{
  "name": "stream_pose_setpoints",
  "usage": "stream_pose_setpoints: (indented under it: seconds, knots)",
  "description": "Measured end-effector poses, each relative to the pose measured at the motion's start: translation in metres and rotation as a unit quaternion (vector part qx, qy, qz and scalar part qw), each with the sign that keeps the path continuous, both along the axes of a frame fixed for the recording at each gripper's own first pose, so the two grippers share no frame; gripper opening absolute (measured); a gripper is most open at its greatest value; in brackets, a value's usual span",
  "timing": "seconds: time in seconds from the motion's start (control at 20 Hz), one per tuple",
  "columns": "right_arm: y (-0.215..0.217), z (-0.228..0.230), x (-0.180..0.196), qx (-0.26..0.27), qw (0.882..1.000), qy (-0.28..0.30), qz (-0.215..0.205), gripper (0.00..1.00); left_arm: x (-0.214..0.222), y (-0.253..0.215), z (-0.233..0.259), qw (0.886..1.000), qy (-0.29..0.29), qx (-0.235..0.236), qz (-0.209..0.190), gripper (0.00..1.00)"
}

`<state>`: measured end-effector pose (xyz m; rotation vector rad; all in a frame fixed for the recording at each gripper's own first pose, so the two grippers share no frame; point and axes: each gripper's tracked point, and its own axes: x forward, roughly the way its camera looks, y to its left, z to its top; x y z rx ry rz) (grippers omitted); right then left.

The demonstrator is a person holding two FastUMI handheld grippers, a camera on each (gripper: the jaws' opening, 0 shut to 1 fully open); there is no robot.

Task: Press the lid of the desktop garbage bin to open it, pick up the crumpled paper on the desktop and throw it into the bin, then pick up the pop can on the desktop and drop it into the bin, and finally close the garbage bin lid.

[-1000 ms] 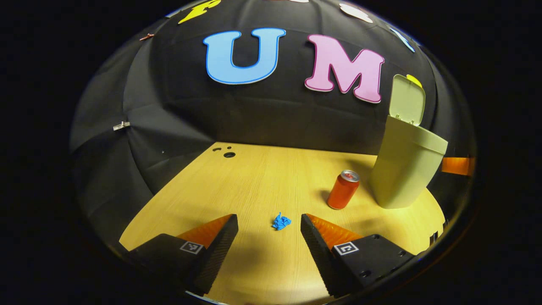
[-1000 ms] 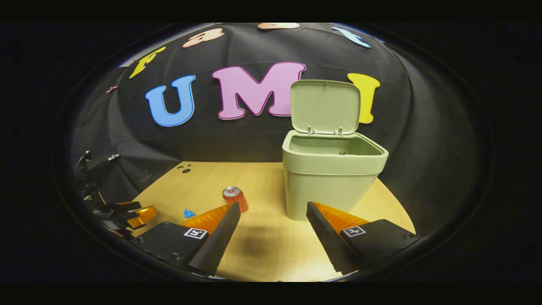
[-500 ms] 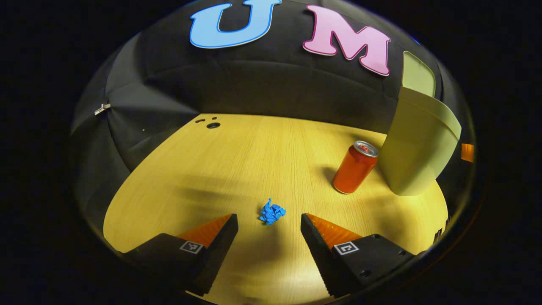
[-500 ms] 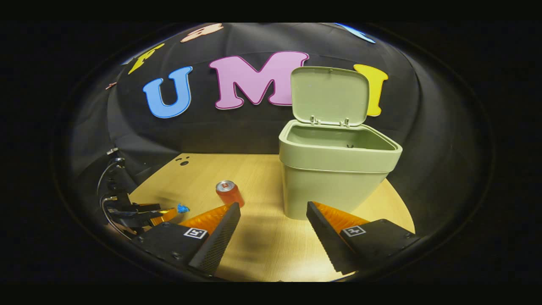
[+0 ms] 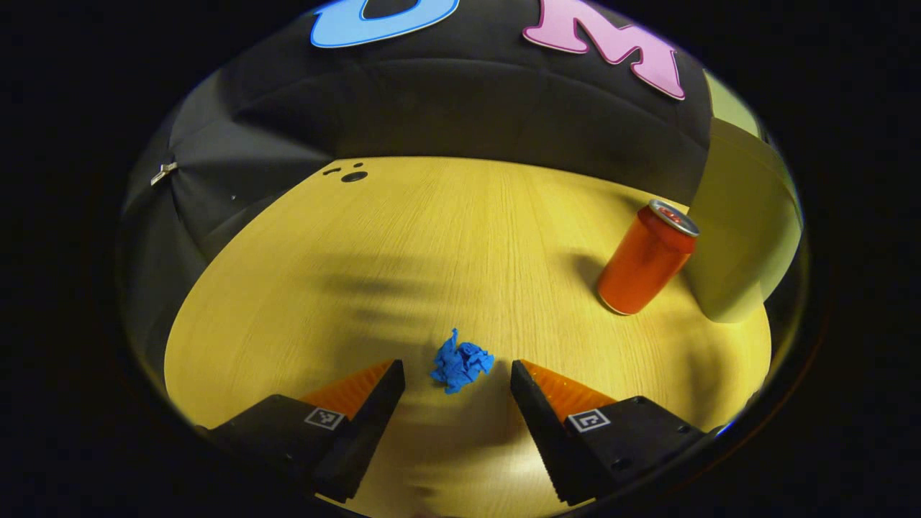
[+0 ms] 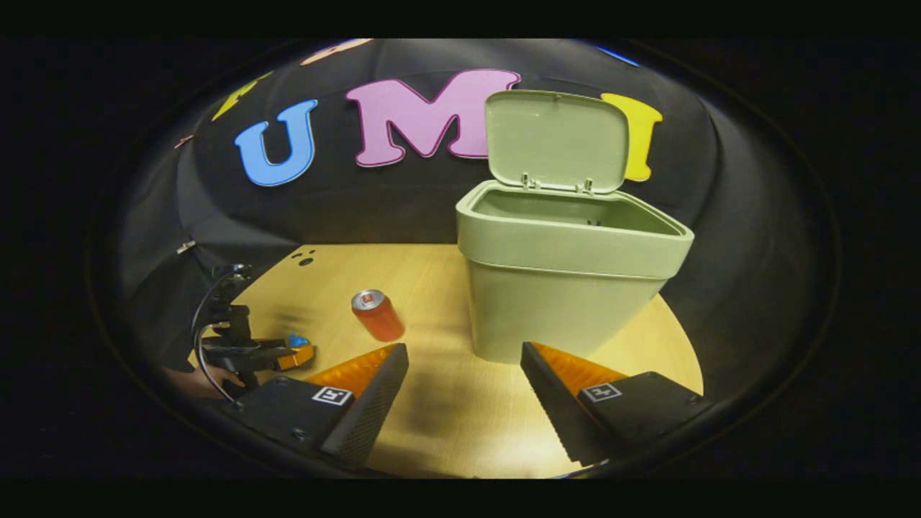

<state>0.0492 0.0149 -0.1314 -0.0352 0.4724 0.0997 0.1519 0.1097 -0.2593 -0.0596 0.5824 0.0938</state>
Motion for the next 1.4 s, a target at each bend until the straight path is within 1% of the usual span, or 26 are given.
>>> stream_pose_setpoints:
  seconds: [0.15,0.25,0.35,0.55,0.6,0.65,0.7,0.75,0.8,0.85,0.9,0.95,1.05,1.15,1.25,1.3,1.35,1.4]
  knots:
    - [-0.002,-0.007,0.002,0.005,1.0,0.011,0.002,0.99,0.004,-0.002,-0.001,1.0,0.003,0.015,0.001,0.97]
    - [0.0,-0.012,0.002,0.008,1.0,0.018,0.005,0.99,0.007,-0.004,-0.002,1.0,-0.001,0.023,-0.006,0.96]
    - [0.001,-0.014,0.003,0.007,1.0,0.021,0.01,0.99,0.01,-0.007,-0.002,1.0,-0.003,0.027,-0.012,0.85]
    - [-0.001,-0.015,0.005,0.008,1.0,0.018,0.01,0.99,0.013,-0.01,-0.002,0.999,-0.011,0.03,-0.019,0.72]
    - [-0.002,-0.015,0.005,0.01,1.0,0.018,0.009,0.99,0.012,-0.01,-0.002,0.999,-0.013,0.031,-0.02,0.66]
    - [-0.002,-0.017,0.004,0.01,1.0,0.02,0.009,0.99,0.012,-0.01,-0.002,0.999,-0.013,0.032,-0.02,0.65]
    - [-0.002,-0.018,0.003,0.01,1.0,0.021,0.008,0.99,0.013,-0.011,-0.002,0.999,-0.015,0.034,-0.022,0.57]
    - [-0.003,-0.019,0.002,0.011,1.0,0.022,0.008,0.99,0.014,-0.01,-0.002,0.999,-0.015,0.04,-0.023,0.58]
    - [-0.003,-0.02,0.001,0.012,1.0,0.023,0.008,0.99,0.013,-0.011,-0.002,0.999,-0.015,0.044,-0.024,0.44]
    - [-0.003,-0.021,0.0,0.012,1.0,0.023,0.009,0.99,0.014,-0.011,-0.001,0.998,-0.015,0.047,-0.026,0.42]
    - [-0.003,-0.021,-0.001,0.012,1.0,0.023,0.009,0.99,0.014,-0.012,-0.001,0.998,-0.014,0.05,-0.028,0.35]
    - [-0.004,-0.021,-0.001,0.012,1.0,0.022,0.009,0.99,0.014,-0.012,0.0,0.998,-0.013,0.05,-0.028,0.36]
    - [-0.005,-0.02,-0.004,0.014,1.0,0.021,0.009,0.99,0.012,-0.012,0.001,0.998,-0.009,0.048,-0.026,0.32]
    - [-0.006,-0.021,-0.005,0.015,1.0,0.019,0.009,0.99,0.006,-0.018,0.006,0.999,-0.009,0.044,-0.029,0.3]
    - [-0.007,-0.022,-0.006,0.017,1.0,0.019,0.008,0.99,0.003,-0.023,0.015,0.998,-0.019,0.043,-0.037,0.3]
    - [-0.007,-0.022,-0.007,0.019,1.0,0.019,0.008,0.99,0.002,-0.026,0.022,0.998,-0.026,0.04,-0.042,0.33]
    - [-0.006,-0.023,-0.009,0.021,1.0,0.02,0.009,0.99,0.0,-0.03,0.032,0.998,-0.033,0.035,-0.046,0.3]
    - [-0.005,-0.024,-0.01,0.023,0.999,0.021,0.01,0.99,0.0,-0.033,0.041,0.997,-0.042,0.031,-0.049,0.3]
